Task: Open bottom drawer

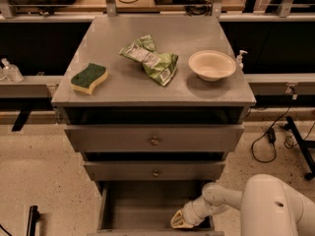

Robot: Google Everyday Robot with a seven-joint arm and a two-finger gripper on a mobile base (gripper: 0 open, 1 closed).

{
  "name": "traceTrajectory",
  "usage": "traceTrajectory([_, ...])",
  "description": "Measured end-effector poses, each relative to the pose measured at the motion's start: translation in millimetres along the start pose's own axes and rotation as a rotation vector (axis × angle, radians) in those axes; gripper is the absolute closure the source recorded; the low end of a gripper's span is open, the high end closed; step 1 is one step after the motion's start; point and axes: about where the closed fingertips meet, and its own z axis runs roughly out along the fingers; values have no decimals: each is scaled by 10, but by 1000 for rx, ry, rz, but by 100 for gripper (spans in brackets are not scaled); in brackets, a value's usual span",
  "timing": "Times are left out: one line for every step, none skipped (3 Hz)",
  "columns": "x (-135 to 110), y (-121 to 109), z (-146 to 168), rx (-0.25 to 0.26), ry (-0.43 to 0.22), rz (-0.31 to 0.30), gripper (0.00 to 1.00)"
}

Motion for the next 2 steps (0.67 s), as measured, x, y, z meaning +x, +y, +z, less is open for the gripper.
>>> traceTrajectory([-157, 154, -57, -44, -52, -61, 100])
traceTrajectory([-190, 184, -70, -53, -63, -73, 100])
